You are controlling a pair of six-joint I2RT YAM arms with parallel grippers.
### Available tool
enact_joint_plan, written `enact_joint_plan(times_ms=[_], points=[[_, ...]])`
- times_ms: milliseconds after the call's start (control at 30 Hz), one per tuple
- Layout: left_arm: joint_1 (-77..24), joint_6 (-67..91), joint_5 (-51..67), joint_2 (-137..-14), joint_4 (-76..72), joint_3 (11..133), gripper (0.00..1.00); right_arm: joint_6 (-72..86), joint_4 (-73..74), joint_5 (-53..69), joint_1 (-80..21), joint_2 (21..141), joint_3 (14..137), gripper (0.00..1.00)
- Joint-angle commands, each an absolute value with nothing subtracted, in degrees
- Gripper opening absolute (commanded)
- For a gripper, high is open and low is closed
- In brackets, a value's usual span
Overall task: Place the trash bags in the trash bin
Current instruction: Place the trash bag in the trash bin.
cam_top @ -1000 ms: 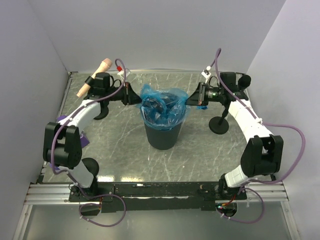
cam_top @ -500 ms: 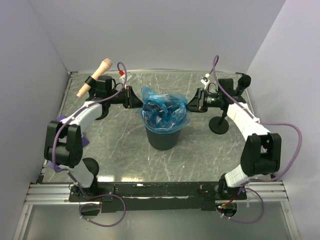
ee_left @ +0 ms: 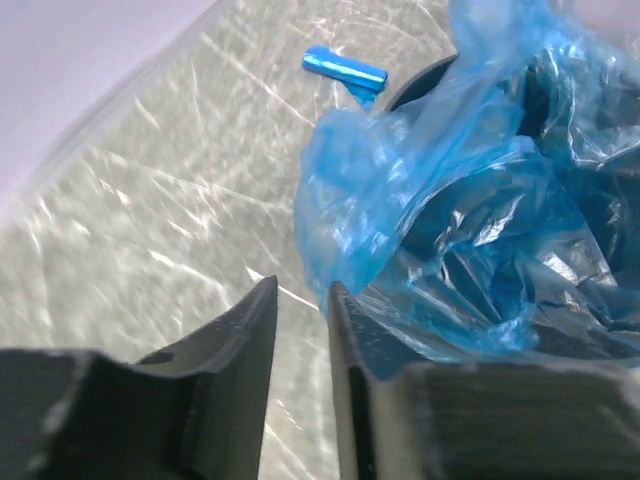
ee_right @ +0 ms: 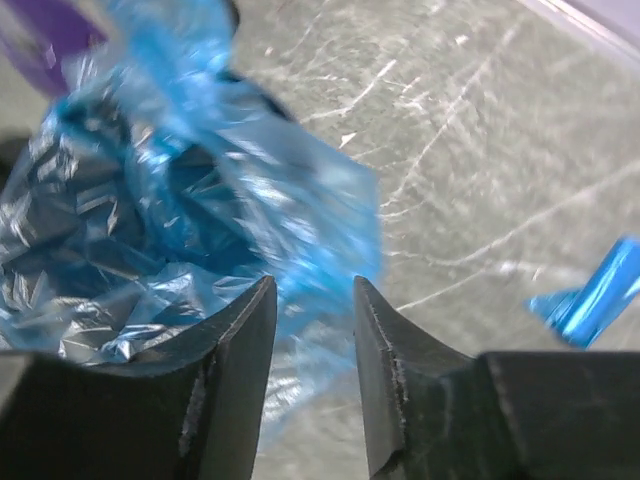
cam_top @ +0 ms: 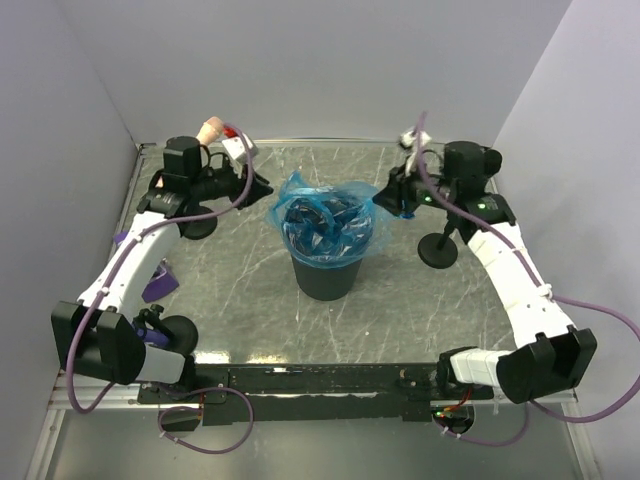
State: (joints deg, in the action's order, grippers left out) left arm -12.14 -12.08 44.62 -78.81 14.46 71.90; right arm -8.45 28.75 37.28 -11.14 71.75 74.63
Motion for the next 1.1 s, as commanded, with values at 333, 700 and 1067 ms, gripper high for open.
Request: enact_joint_plan(times_ms=[333, 700, 1067], points=[[-22.1, -39.4, 33.6, -83.7, 14.9, 74.1, 0.40, -31.2, 27.1, 25.1, -24.6, 75.3, 77.6, 0.51], [-22.1, -38.1, 35.2, -86.4, 15.4, 75.0, 0.12, -30.4, 24.2, 19.7, -25.8, 78.8, 81.5, 0.11], [-21.4, -31.2, 38.1, -87.5, 13.2, 79.4, 0.01, -28.8, 30.3, 27.1, -25.8, 82.4, 87.3, 0.42]])
